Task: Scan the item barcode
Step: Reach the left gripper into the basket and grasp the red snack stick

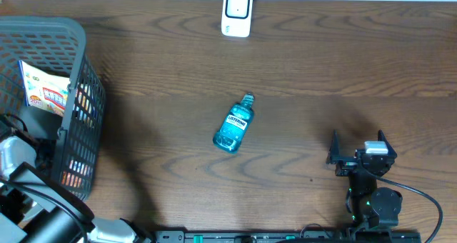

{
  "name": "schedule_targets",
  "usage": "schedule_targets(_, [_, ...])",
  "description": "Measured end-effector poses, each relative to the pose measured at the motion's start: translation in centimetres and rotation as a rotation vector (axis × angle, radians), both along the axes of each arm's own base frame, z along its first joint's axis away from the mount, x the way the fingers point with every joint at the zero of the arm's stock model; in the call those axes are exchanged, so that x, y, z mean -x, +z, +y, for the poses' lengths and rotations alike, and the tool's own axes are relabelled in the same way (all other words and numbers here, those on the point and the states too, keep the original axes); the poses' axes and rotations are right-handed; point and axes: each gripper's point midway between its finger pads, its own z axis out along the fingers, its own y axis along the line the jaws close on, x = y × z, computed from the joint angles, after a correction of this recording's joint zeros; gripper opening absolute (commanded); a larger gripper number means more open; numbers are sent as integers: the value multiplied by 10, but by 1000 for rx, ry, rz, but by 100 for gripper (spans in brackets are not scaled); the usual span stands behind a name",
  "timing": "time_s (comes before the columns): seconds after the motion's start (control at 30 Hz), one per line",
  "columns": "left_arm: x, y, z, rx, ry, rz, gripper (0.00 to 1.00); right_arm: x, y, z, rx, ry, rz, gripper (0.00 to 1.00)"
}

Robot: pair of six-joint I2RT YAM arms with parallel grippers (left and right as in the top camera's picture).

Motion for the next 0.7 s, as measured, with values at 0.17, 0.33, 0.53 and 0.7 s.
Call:
schedule_targets(0.17, [-9,-6,11,-4,-9,12,8,0,0,0,0,0,0,99])
schedule_targets(0.33, [-8,-6,12,-10,-9,28,7,0,0,0,0,0,0,99])
schedule_targets(0.53, [-11,-1,11,-1,-12,-10,7,0,0,0,0,0,0,99])
schedule_targets(0.7, [-30,16,-5,61,-46,-156,7,0,0,0,0,0,0,99])
